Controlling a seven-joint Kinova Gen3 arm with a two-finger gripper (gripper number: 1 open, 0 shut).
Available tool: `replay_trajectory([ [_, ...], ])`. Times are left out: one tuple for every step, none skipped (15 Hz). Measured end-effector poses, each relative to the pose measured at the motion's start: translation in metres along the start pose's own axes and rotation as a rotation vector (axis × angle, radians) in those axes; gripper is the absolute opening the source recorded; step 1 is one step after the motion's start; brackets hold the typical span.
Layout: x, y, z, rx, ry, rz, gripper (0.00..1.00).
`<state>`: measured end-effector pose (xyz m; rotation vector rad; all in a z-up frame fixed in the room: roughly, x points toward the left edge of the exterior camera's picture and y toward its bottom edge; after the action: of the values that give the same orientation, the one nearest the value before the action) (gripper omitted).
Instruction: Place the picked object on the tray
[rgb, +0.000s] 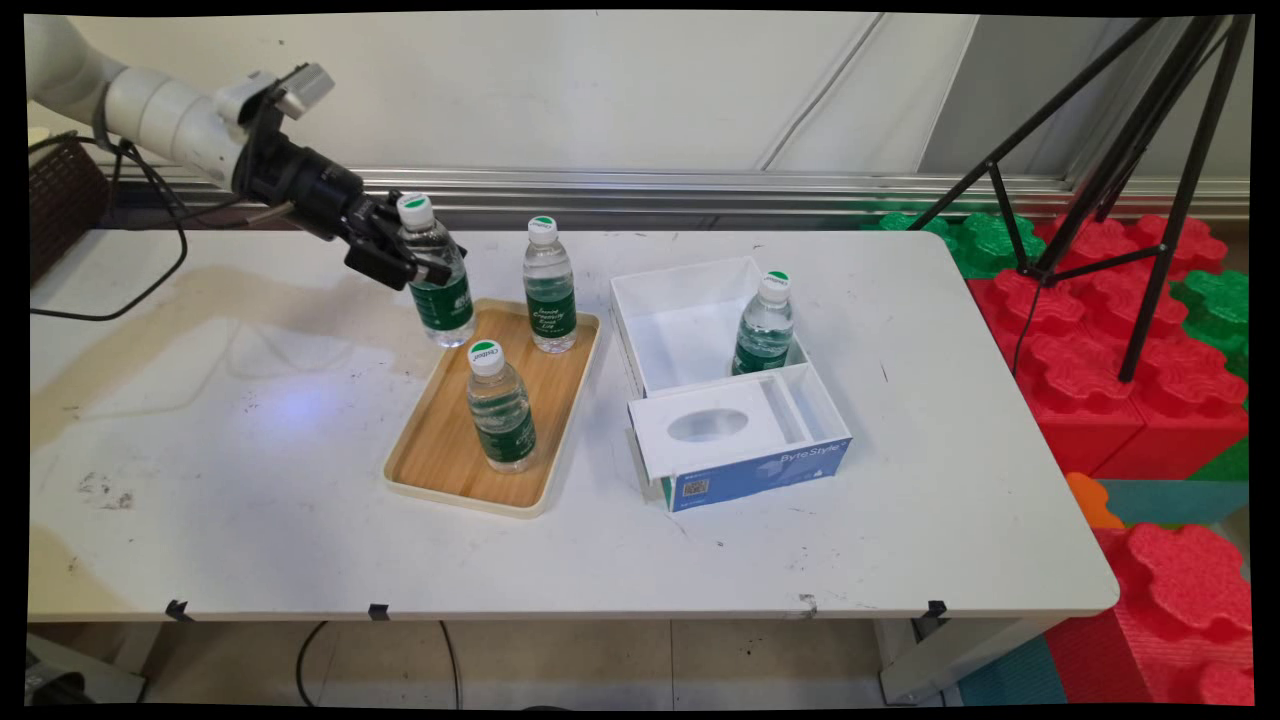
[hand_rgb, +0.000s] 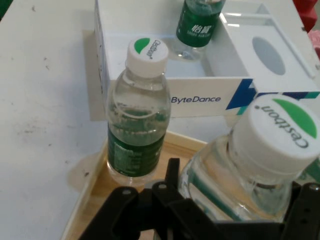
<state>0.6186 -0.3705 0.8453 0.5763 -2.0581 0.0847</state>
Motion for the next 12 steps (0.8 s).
replay_trajectory([
  [-0.001,-0.001,0.003,0.002,-0.002,0.010,0.00],
  [-0.001,-0.002,0.005,0.003,-0.002,0.017,0.00],
  [-0.001,-0.004,0.007,0.005,-0.003,0.026,0.00],
  [-0.001,-0.005,0.010,0.008,-0.004,0.036,0.00],
  [-0.001,-0.007,0.013,0.011,-0.004,0.045,0.00],
  [-0.001,-0.009,0.015,0.013,-0.004,0.052,0.00],
  [-0.001,-0.011,0.018,0.016,-0.003,0.059,0.00],
  [0.000,-0.013,0.020,0.019,-0.003,0.066,0.00],
  [0.000,-0.014,0.022,0.022,-0.003,0.071,0.00],
  [0.000,-0.016,0.025,0.025,-0.002,0.076,0.00],
  [0.000,-0.018,0.027,0.028,-0.001,0.081,0.00],
  [0.000,-0.020,0.029,0.031,-0.001,0.084,0.00],
])
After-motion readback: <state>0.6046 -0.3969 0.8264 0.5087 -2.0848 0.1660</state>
